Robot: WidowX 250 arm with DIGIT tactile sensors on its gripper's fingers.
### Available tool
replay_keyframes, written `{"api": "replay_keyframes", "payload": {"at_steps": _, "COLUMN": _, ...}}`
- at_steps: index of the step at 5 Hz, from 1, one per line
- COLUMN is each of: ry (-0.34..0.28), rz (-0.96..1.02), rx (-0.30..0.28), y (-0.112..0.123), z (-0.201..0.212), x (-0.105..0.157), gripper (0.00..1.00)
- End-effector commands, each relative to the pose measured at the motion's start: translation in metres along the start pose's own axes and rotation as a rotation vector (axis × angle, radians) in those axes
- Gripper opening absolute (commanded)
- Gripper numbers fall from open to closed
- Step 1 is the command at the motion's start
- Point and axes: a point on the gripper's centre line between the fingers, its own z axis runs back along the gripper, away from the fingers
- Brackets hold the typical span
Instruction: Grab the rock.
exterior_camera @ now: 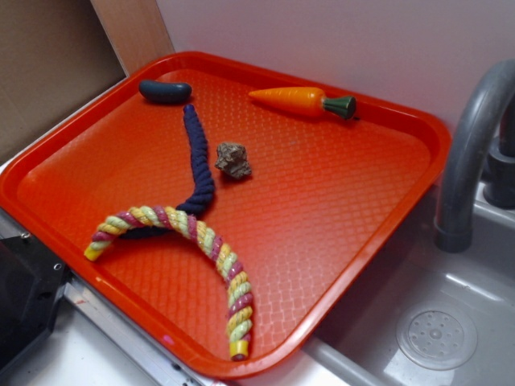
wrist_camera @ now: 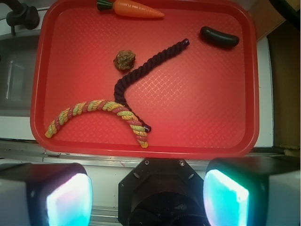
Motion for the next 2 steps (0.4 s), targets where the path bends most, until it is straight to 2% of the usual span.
{"api": "replay_keyframes", "payload": {"at_steps": 1, "ry": 0.000, "rz": 0.000, "rx": 0.000, "y": 0.000, "z": 0.000, "x": 0.000, "gripper": 1.00}}
{"api": "replay_keyframes", "payload": {"at_steps": 2, "ry": -0.046, "rz": -0.069, "rx": -0.010, "y": -0.004, "z": -0.018, "x": 0.018, "gripper": 1.00}}
